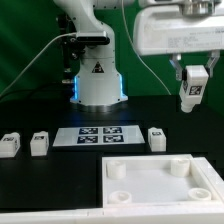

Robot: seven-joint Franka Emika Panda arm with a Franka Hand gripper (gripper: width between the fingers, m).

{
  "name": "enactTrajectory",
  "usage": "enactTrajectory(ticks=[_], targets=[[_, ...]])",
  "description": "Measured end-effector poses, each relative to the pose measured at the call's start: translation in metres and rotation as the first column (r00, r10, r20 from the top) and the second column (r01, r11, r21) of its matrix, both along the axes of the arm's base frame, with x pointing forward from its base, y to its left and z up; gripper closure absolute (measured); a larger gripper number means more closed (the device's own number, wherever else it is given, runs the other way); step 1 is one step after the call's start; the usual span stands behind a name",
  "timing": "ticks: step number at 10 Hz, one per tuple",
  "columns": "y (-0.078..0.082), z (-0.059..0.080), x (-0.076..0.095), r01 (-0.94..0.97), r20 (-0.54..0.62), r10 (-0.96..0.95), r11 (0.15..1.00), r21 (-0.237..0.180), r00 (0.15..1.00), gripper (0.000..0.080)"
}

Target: Assemble one leg

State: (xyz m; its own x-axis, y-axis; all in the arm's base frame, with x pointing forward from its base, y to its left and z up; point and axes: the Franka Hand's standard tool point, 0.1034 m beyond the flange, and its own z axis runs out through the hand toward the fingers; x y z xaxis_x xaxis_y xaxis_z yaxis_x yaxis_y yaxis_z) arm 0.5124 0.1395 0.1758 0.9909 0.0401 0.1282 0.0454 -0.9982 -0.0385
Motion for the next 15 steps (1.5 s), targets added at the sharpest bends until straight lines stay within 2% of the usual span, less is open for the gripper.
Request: enactTrajectory(ticks=[2, 3, 4, 8, 9, 10, 11, 13, 15], targets=[[-0.015, 0.011, 0.045, -0.068, 0.066, 0.066, 0.997, 0.03, 0.996, 0.0506], [-0.019, 0.025, 0.066, -0.077, 0.089, 0.075, 0.997, 0.013, 0.993, 0.0506], [-0.018, 0.039, 0.072, -0.098, 0.083, 0.102, 0.994, -0.043, 0.991, 0.0506], [-0.017, 0.039, 0.072, -0.105, 0.086, 0.109, 0.993, -0.047, 0.99, 0.0506], [-0.016, 0.036, 0.075, -0.105, 0.105, 0.109, 0.994, -0.041, 0.989, 0.0506], [-0.012, 0.017, 0.079, -0.102, 0.186, 0.102, 0.995, -0.01, 0.977, 0.0506], [-0.012, -0.002, 0.082, -0.102, 0.195, 0.099, 0.995, 0.005, 0.976, 0.0506], [-0.014, -0.015, 0.105, -0.106, 0.269, 0.092, 0.994, 0.037, 0.959, 0.0506], [-0.02, -0.026, 0.112, -0.108, 0.305, 0.092, 0.993, 0.037, 0.948, 0.0506]])
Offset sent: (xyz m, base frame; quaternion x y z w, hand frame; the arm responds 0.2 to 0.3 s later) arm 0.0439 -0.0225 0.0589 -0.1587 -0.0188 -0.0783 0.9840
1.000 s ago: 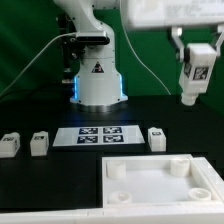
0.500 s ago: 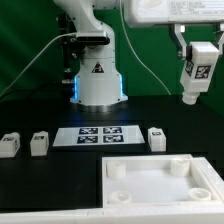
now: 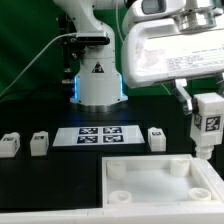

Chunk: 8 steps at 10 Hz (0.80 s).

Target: Assemble one leg

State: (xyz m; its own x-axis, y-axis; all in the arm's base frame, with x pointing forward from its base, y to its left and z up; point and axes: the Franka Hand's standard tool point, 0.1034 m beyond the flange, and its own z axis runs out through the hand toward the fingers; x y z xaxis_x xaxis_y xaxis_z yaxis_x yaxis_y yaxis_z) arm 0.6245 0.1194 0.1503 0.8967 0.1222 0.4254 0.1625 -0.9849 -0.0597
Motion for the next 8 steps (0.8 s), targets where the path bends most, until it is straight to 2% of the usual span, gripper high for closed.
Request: enactTrajectory(ticks=[2, 8], targets=[[-0.009, -0.004, 0.001, 0.014, -0.003, -0.014, 1.0, -0.004, 1.0, 0.0506], [-0.001, -0.039, -0.009, 0.001, -0.055, -0.002, 1.0, -0.007, 0.998, 0.0506]])
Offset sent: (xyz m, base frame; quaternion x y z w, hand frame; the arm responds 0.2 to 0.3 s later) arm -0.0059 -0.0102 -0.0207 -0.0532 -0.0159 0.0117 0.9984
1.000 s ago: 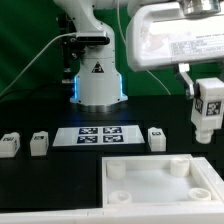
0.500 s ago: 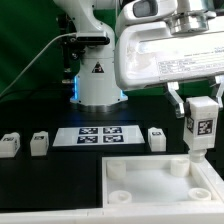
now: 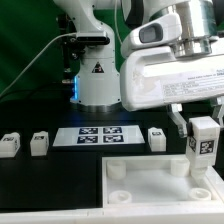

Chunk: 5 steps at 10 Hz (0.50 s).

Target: Assemble one leg

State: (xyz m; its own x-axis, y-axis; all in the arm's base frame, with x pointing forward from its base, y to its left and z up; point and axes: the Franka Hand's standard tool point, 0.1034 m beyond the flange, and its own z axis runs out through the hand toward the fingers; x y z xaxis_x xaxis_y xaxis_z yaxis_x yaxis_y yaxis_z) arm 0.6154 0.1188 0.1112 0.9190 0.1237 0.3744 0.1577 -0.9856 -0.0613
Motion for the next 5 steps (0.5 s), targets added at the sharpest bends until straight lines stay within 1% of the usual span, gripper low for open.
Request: enactTrajectory(ticks=[2, 5], targets=[[-0.001, -0.007, 0.003, 0.001, -0.005, -0.001, 1.0, 0.0, 1.0, 0.0506], [0.001, -0.004, 0.012, 0.002, 0.009, -0.002, 1.0, 0.004, 1.0, 0.0506]])
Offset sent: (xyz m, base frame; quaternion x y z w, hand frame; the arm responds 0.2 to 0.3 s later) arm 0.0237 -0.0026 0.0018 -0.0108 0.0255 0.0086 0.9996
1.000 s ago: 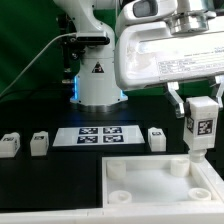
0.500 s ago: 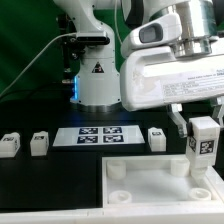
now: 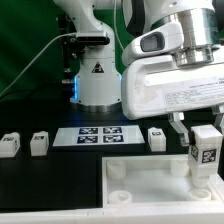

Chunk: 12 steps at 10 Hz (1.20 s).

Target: Assemble one leg

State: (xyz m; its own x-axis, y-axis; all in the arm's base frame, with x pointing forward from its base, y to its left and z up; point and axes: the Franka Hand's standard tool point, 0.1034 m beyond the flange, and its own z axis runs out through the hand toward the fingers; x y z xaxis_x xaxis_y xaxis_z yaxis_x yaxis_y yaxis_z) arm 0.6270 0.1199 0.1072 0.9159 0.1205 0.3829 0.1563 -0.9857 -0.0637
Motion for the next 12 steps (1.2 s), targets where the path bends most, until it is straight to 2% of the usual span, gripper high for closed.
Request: enactTrajectory(ticks=[3, 5, 10, 12], targets=[[0.003, 0.005, 0.004, 0.0, 0.037, 0.0, 1.0, 0.006, 0.999, 0.0506], [0.006, -0.007, -0.001, -0.006, 0.048, 0.005, 1.0, 0.008, 0.999, 0.0506], [-0.002, -0.011, 0.0, 0.001, 0.05, -0.002, 1.0, 0.001, 0.999, 0.0506], [-0.005, -0.017, -0.001, 0.003, 0.05, -0.003, 1.0, 0.0, 0.999, 0.0506]])
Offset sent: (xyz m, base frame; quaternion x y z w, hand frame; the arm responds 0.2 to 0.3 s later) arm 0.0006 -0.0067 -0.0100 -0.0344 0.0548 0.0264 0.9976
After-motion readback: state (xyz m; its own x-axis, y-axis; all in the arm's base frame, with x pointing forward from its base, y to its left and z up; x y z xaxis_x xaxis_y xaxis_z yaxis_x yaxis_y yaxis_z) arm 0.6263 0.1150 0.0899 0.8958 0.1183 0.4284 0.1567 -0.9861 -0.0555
